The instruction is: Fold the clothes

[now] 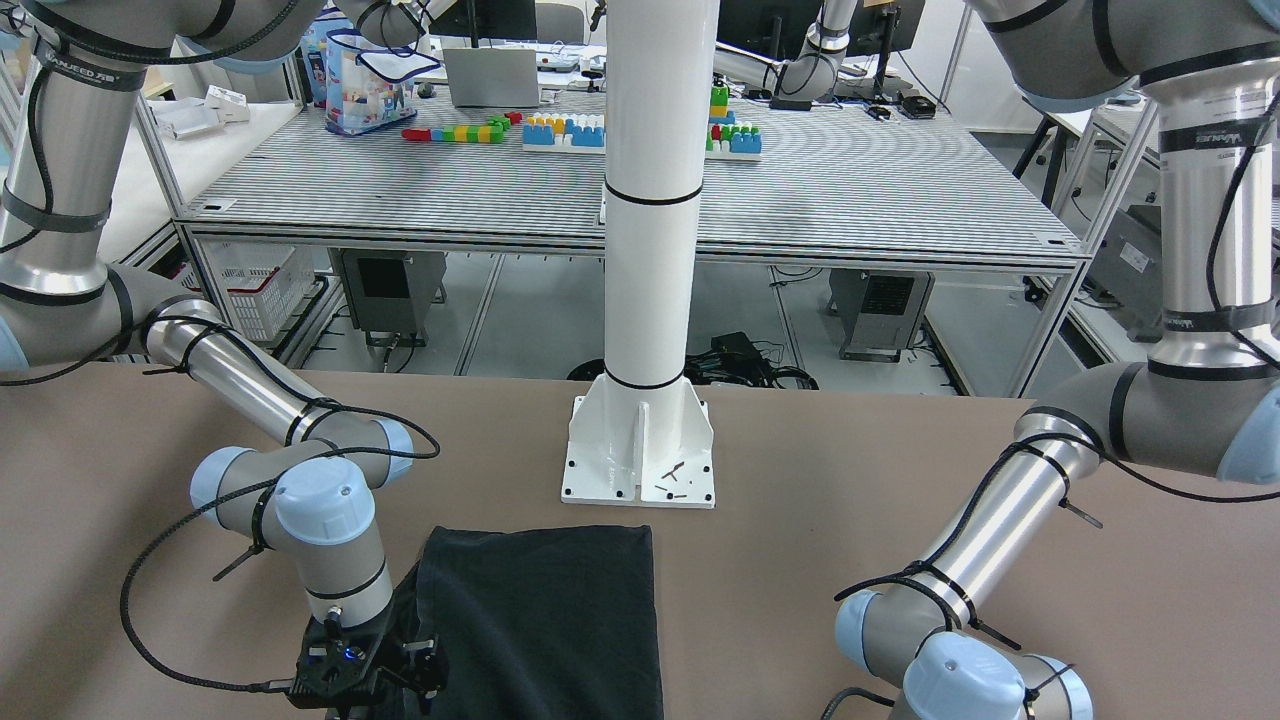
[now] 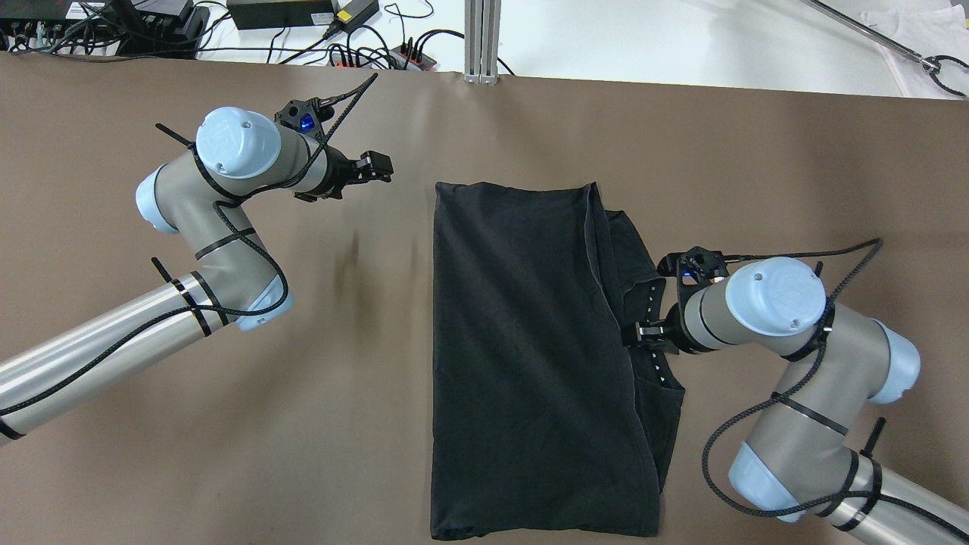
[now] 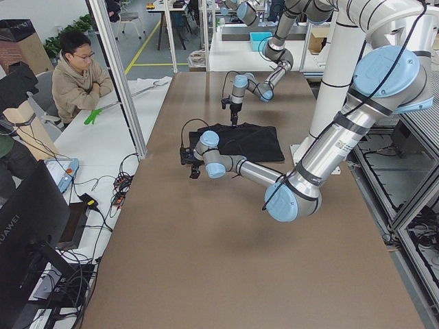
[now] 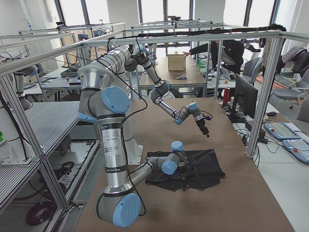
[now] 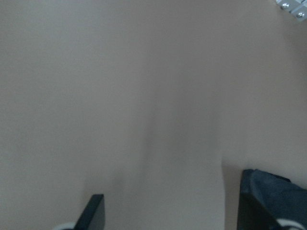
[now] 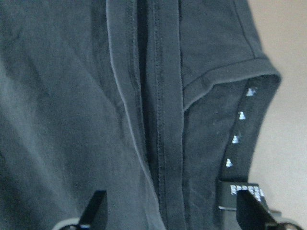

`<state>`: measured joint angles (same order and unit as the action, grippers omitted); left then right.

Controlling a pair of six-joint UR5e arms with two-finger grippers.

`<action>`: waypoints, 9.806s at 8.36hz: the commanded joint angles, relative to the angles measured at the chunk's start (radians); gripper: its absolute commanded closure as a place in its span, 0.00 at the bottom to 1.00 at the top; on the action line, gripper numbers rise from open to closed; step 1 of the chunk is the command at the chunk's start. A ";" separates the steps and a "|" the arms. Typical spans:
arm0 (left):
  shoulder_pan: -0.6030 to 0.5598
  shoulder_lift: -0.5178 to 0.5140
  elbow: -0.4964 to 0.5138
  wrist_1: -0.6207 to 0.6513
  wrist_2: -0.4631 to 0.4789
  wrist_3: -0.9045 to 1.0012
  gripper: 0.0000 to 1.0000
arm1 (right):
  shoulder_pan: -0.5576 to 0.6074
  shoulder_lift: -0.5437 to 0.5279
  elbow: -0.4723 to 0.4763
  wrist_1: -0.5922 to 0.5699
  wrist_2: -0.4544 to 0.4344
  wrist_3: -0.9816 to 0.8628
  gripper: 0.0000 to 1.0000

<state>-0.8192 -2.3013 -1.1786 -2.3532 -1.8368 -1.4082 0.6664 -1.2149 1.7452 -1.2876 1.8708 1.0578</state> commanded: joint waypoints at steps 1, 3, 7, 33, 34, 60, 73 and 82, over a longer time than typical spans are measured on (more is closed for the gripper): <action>0.000 -0.001 0.000 0.000 0.001 0.000 0.00 | 0.001 0.132 -0.163 0.010 -0.013 0.044 0.05; 0.000 0.002 0.000 0.000 0.001 0.000 0.00 | 0.034 0.127 -0.196 0.065 -0.044 0.030 0.05; 0.009 0.003 0.000 0.000 0.002 -0.017 0.00 | 0.117 0.013 -0.210 0.187 -0.015 -0.077 0.05; 0.078 0.005 -0.069 0.005 0.116 -0.057 0.00 | -0.571 -0.397 0.324 0.145 -0.501 1.119 0.49; 0.080 0.005 -0.070 0.005 0.117 -0.066 0.00 | -0.571 -0.396 0.323 0.143 -0.501 1.139 0.57; 0.725 0.411 -0.722 0.301 0.409 -0.588 0.43 | -0.591 -0.232 0.410 -0.099 -0.503 1.237 1.00; 0.211 0.141 -0.763 0.532 -0.037 -0.562 1.00 | -0.100 -0.039 0.424 -0.183 -0.066 1.036 1.00; 0.014 -0.315 0.250 0.138 0.091 -0.389 0.00 | 0.232 0.380 -0.528 0.200 -0.019 0.413 0.06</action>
<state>-0.8001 -2.5511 -1.0980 -2.1395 -1.8333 -1.8843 0.8274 -0.9403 1.4490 -1.1948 1.8479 1.6639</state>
